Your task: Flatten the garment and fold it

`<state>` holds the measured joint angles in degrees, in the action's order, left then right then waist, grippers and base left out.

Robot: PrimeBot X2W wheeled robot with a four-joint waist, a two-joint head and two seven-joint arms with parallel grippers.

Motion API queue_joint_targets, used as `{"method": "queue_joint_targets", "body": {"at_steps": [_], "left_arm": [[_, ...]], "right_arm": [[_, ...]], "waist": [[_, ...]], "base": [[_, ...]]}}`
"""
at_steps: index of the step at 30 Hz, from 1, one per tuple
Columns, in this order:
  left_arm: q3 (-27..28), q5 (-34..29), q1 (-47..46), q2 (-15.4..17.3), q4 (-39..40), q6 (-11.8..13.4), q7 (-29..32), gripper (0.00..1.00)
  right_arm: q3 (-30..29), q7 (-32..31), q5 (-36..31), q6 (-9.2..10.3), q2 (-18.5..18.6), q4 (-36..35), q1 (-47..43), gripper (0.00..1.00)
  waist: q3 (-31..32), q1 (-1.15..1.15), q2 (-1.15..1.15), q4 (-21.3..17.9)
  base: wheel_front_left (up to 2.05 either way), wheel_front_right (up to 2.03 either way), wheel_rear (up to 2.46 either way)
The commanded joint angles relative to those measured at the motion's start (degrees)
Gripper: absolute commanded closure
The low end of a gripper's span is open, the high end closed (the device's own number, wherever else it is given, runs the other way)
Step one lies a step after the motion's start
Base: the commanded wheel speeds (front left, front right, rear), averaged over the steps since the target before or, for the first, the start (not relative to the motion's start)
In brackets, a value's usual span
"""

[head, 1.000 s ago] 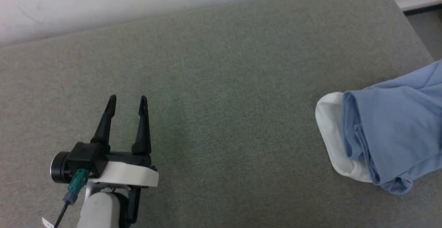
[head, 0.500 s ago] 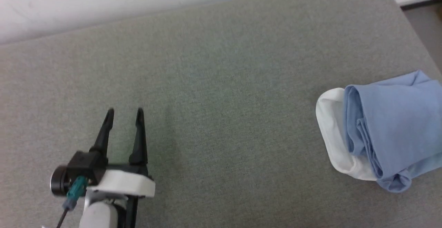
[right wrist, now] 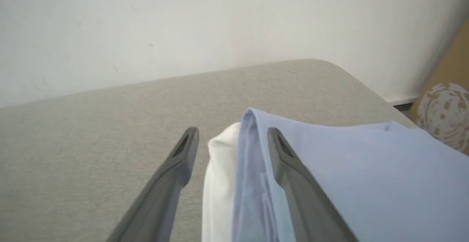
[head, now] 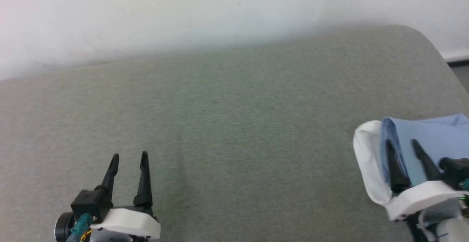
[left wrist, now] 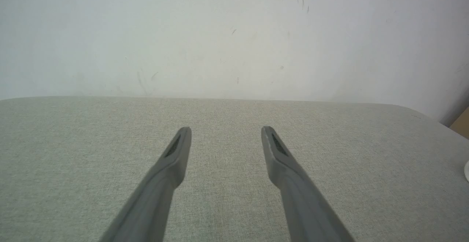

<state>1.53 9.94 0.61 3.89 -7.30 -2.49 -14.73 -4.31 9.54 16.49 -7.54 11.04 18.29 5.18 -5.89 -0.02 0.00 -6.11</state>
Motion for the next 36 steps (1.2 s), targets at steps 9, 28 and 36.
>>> {"method": "queue_joint_targets", "body": {"at_steps": [9,28,36], "left_arm": [[1.3,1.7,0.9,4.3,-3.9,-2.3,0.9,0.00],[-0.8,1.4,1.7,4.5,-3.2,-1.7,0.5,0.00],[-1.0,1.1,0.7,4.5,-3.0,-1.8,1.3,1.00]], "right_arm": [[2.5,-2.8,-6.0,0.05,-5.9,-15.9,-6.6,0.00],[2.6,-6.8,-10.1,0.05,-8.1,-23.8,-14.1,0.00],[2.8,-6.6,-10.0,-0.01,-7.9,-23.4,-13.6,1.00]], "waist": [[4.2,0.02,0.00,7.0],[6.0,0.02,0.00,7.4],[6.0,0.02,0.00,7.5]], "base": [[0.00,0.00,0.00],[0.00,0.00,0.00],[0.00,0.00,0.00]]}}
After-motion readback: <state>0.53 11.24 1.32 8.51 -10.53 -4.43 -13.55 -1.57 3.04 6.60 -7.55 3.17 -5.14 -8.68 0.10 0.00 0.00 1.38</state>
